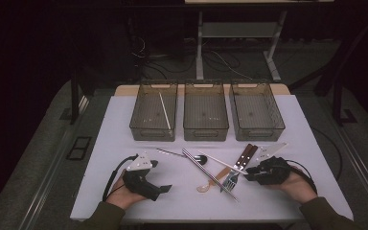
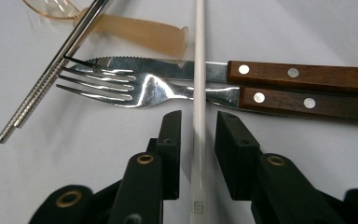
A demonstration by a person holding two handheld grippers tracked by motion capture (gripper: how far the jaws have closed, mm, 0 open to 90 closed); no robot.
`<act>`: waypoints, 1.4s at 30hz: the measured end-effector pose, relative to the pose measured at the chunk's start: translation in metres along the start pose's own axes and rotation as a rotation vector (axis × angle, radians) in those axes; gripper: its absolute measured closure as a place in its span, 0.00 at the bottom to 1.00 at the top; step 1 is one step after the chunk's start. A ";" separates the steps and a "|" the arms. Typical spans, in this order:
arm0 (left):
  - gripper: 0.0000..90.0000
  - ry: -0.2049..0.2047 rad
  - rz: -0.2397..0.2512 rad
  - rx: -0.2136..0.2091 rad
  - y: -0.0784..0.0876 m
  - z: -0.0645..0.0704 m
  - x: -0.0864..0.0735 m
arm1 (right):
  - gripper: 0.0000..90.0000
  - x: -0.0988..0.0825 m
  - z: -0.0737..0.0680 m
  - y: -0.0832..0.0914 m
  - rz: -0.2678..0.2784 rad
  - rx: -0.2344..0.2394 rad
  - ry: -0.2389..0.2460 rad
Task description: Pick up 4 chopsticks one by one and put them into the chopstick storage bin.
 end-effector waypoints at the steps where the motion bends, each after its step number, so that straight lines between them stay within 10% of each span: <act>1: 0.00 0.000 0.000 0.000 0.000 0.000 0.000 | 0.81 0.000 0.000 -0.001 -0.004 -0.001 0.006; 24: 0.00 -0.001 -0.002 0.000 0.000 0.000 0.000 | 0.92 0.000 -0.003 -0.005 -0.044 -0.074 0.050; 42: 0.00 0.003 0.001 0.000 0.000 0.000 0.000 | 0.93 -0.003 0.002 -0.003 0.006 -0.034 0.007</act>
Point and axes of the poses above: each handheld gripper's, and its own axes: y roughly backward along the jaws, x roughly out of its top, z roughly to its right, the point moved 6 cm from there along -y, roughly forward along the jaws, and after that the axes turned 4 degrees about x, right-handed, at the moved point
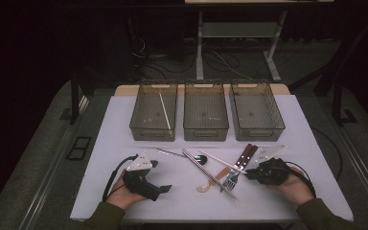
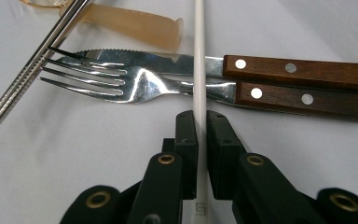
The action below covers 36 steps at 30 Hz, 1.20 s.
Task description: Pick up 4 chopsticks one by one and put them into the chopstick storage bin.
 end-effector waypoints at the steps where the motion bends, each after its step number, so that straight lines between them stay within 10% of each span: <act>1: 0.00 -0.002 -0.001 -0.001 0.000 0.000 0.000 | 0.93 0.000 0.001 0.000 0.002 -0.002 -0.001; 36: 0.00 0.024 -0.003 -0.002 0.000 -0.002 -0.003 | 0.93 0.058 0.005 0.019 0.272 0.037 -0.054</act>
Point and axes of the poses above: each handheld gripper's, and its own axes: y roughly backward along the jaws, x roughly out of its top, z roughly to its right, the point moved 6 cm from there along -y, roughly forward along the jaws, and after that the axes turned 4 degrees about x, right-handed, at the moved point
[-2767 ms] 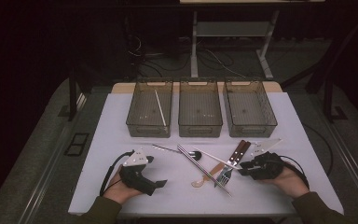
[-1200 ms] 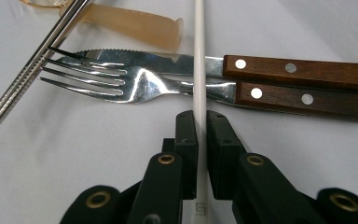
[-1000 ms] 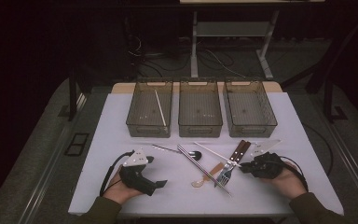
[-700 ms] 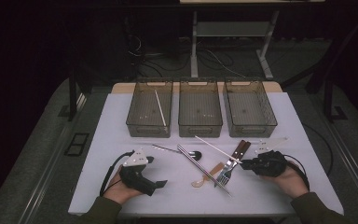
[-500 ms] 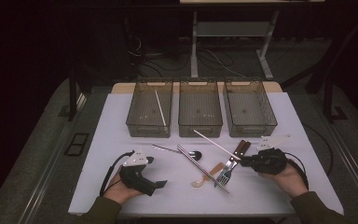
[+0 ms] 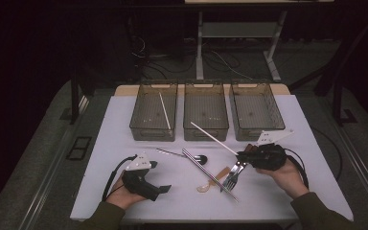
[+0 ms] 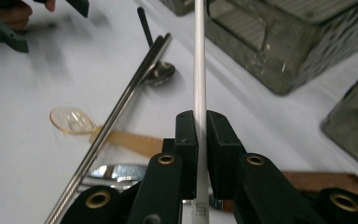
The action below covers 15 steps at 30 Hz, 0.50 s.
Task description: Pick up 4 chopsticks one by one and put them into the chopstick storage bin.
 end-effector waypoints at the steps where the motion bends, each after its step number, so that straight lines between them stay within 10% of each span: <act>1: 0.00 -0.002 0.001 -0.001 0.000 0.000 0.000 | 0.93 0.003 0.000 -0.001 0.005 -0.001 0.000; 15: 0.00 -0.007 0.008 -0.002 0.002 0.003 0.001 | 0.93 0.032 0.000 -0.021 0.031 -0.005 0.005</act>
Point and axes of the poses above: each handheld gripper's, and its own axes: y roughly backward along the jaws, x roughly out of its top, z roughly to its right, the point moved 6 cm from there along -y, roughly forward along the jaws, and after that the axes turned 4 degrees about x, right-handed, at the moved point
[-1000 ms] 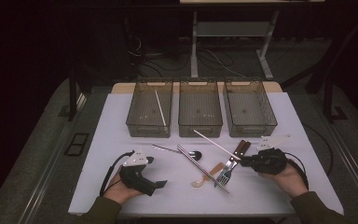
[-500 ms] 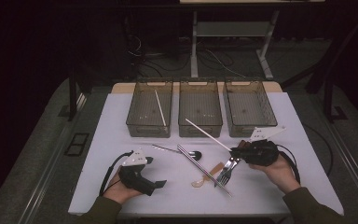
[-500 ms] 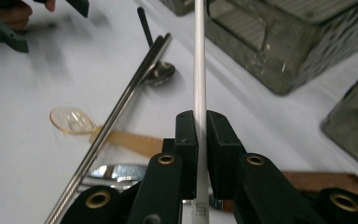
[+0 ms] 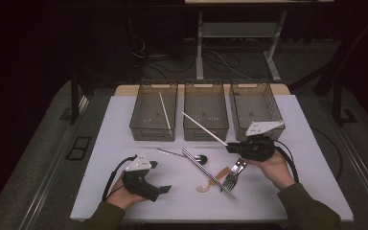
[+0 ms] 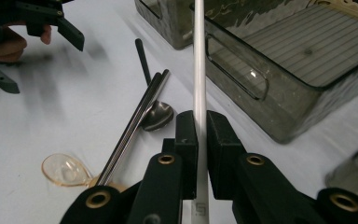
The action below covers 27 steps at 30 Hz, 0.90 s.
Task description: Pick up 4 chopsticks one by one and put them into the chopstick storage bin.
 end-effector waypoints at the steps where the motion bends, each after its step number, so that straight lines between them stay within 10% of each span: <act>1: 0.00 0.000 0.000 -0.001 0.000 0.000 0.000 | 0.93 0.002 0.000 -0.002 0.000 0.001 0.002; 27: 0.00 0.008 0.020 -0.007 0.002 0.000 0.001 | 0.93 0.065 0.007 -0.052 0.054 -0.025 -0.045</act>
Point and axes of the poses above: each handheld gripper's, and its own axes: y roughly backward along the jaws, x roughly out of its top, z roughly to its right, the point moved 6 cm from there along -y, roughly forward along the jaws, and after that the axes turned 4 degrees about x, right-handed, at the moved point
